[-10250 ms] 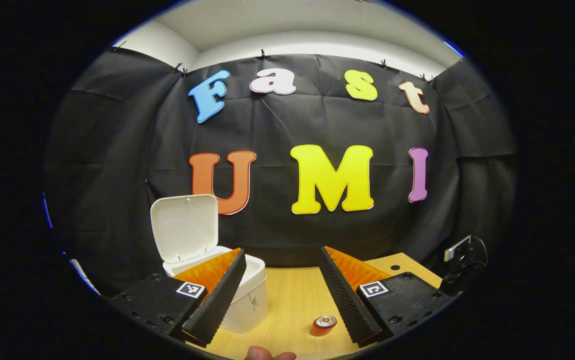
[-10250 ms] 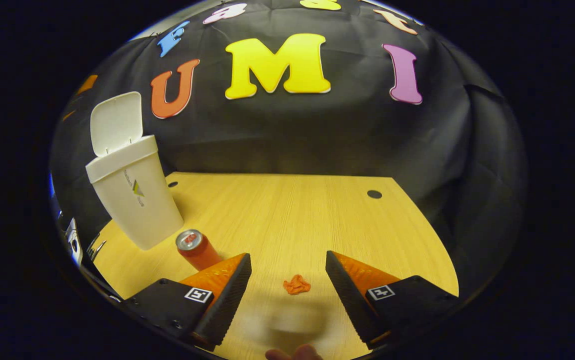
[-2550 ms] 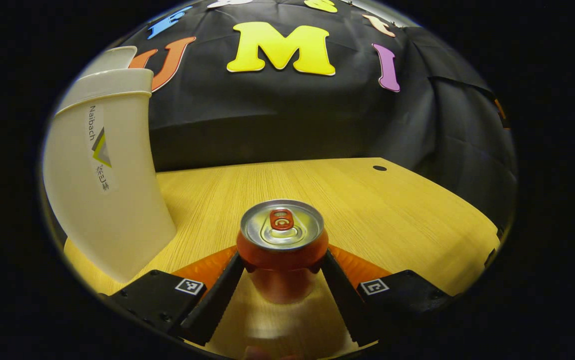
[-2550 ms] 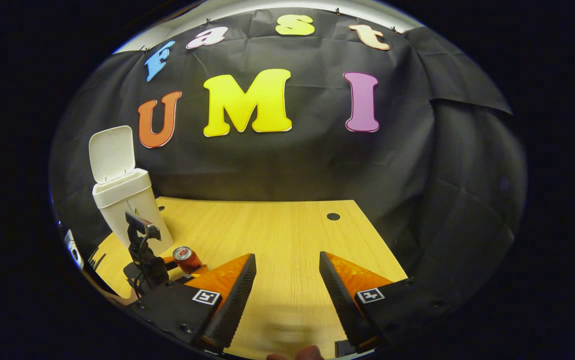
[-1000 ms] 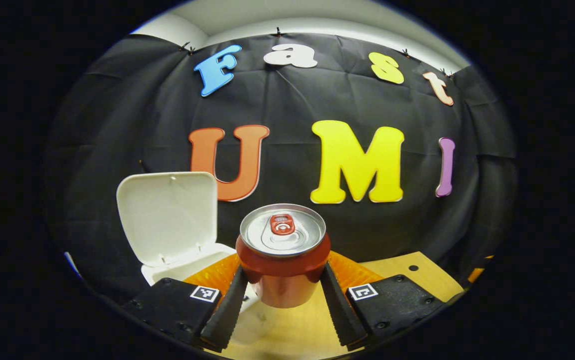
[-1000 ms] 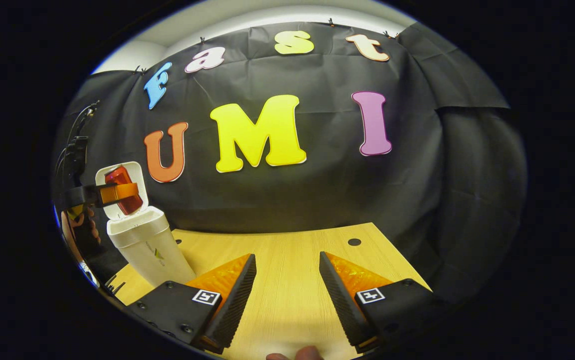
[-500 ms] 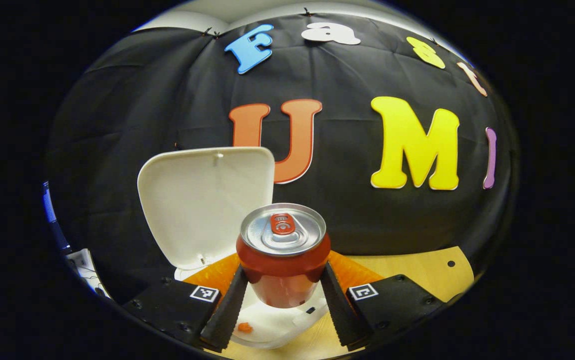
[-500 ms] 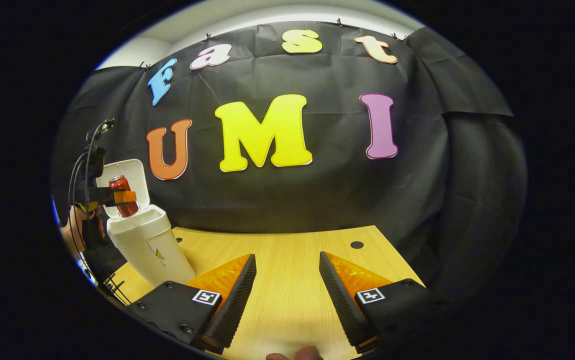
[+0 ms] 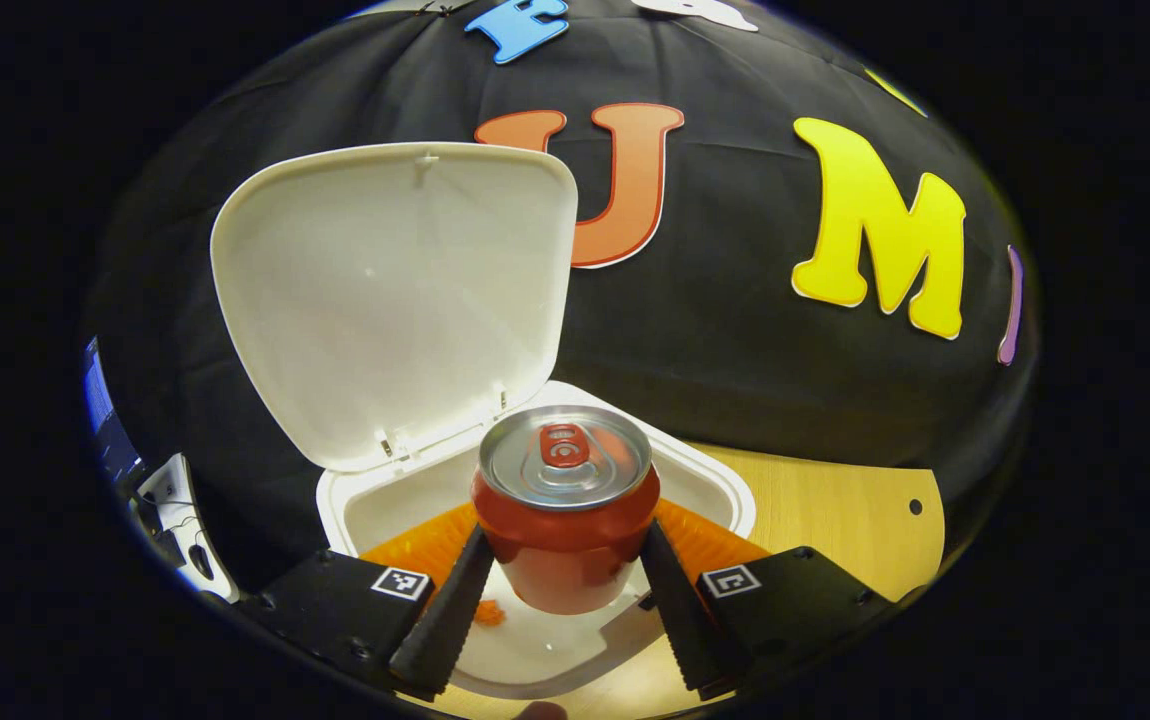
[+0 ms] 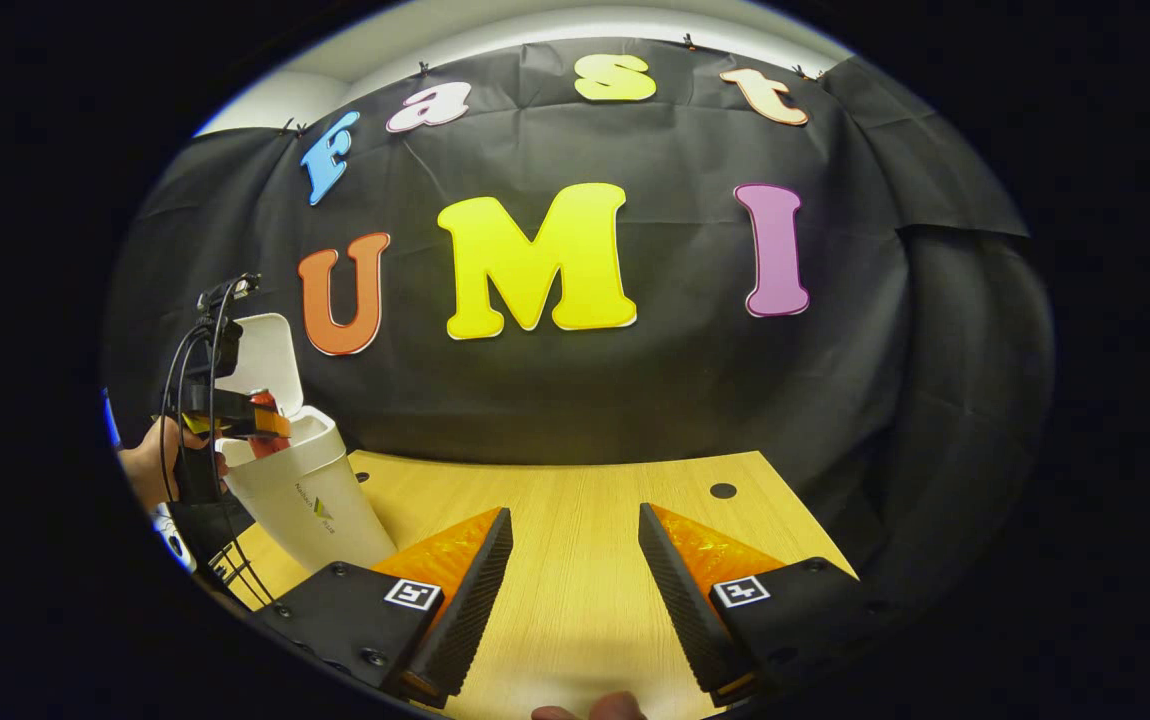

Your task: Press the lid of the desktop garbage bin to open it, pick up the crumpled paper on the desktop and throw it into the bin, then pick up the pop can on the desktop and drop it into the bin, and finally close the garbage bin lid.

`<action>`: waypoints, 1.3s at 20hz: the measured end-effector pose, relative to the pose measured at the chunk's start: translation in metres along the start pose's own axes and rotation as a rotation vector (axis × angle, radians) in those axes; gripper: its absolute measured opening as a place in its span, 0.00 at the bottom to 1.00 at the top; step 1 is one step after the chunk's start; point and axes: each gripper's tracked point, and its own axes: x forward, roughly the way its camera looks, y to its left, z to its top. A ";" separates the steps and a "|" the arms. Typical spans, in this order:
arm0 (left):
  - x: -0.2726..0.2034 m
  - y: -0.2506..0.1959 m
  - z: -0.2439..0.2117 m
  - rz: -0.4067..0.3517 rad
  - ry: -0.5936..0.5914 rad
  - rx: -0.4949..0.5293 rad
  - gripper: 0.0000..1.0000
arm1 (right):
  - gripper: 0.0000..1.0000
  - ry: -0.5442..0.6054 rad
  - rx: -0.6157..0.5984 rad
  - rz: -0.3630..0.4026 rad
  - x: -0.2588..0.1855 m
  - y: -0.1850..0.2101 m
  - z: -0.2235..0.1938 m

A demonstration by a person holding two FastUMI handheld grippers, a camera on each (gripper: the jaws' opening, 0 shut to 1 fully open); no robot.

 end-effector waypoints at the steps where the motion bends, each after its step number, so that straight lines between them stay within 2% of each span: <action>1: 0.000 0.001 0.001 0.013 -0.001 0.002 0.85 | 0.83 0.004 0.002 -0.002 0.001 -0.001 -0.002; 6: 0.001 -0.001 0.001 0.024 -0.001 -0.011 0.89 | 0.83 0.014 0.007 0.002 0.005 -0.002 -0.004; 8: 0.000 -0.006 0.003 0.015 -0.007 -0.025 0.95 | 0.83 0.014 0.002 0.009 0.005 0.000 -0.005; 11: -0.001 -0.005 0.006 0.017 -0.026 -0.042 0.95 | 0.83 0.015 -0.013 0.026 0.006 0.005 -0.006; 14: -0.005 -0.003 0.018 0.047 -0.096 -0.071 0.95 | 0.83 0.022 -0.033 0.037 0.006 0.009 -0.011; 20: -0.039 0.001 0.102 0.154 -0.340 -0.069 0.97 | 0.83 0.024 -0.039 0.100 0.007 0.022 -0.014; 26: -0.049 0.044 0.186 0.264 -0.457 -0.131 0.96 | 0.83 0.020 -0.024 0.116 0.011 0.020 -0.008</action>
